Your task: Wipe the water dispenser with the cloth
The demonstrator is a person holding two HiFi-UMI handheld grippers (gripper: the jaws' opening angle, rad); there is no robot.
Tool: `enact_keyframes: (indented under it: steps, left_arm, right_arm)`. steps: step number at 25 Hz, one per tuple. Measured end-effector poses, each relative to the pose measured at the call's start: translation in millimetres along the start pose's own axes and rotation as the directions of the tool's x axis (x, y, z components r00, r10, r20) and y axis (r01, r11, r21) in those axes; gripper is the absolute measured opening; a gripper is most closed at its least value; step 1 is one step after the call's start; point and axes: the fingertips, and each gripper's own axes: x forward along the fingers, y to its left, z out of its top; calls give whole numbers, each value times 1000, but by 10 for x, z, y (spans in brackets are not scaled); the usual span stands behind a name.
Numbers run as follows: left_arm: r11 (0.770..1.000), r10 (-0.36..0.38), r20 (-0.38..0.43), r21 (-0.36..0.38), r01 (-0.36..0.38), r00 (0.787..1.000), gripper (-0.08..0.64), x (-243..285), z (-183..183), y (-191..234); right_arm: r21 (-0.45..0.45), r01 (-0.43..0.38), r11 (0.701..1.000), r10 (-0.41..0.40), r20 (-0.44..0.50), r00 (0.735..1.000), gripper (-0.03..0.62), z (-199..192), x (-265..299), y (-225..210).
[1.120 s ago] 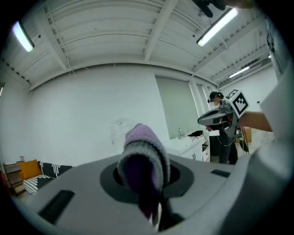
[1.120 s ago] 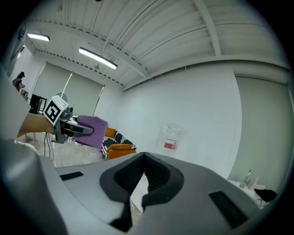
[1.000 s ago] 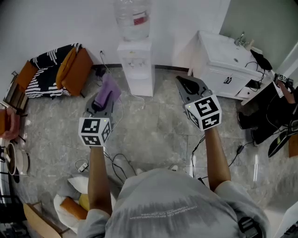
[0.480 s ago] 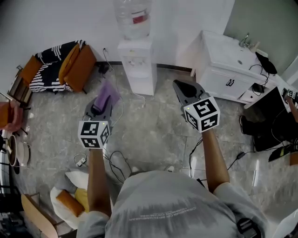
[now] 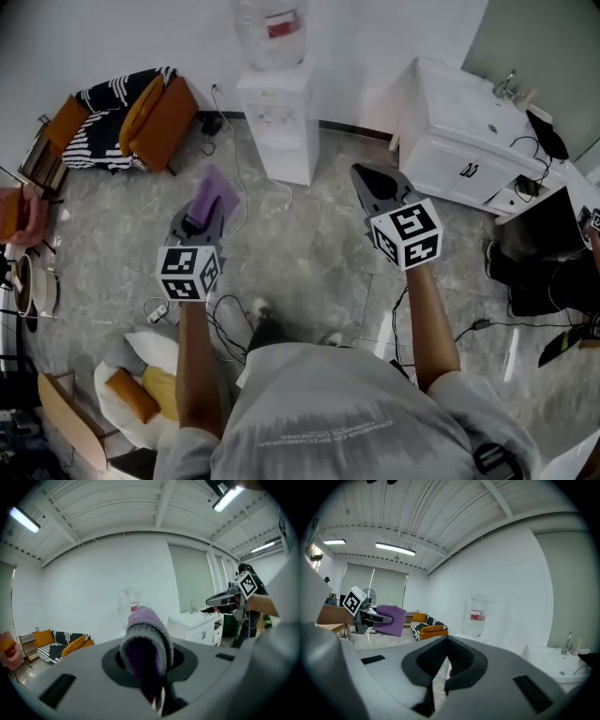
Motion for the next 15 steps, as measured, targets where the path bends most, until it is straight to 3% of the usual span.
enact_keyframes:
  steps: [7,15]
  left_arm:
    - [999,-37,-3,-38,37,999,74,611,-191,414]
    - [990,-133,7,-36,133,991,74,1591,-116,1288]
  right_arm:
    - [53,22,998,-22,3,1000,14,4,533,-169]
    - [34,119,992,-119,-24,993,14,314,1579,-399]
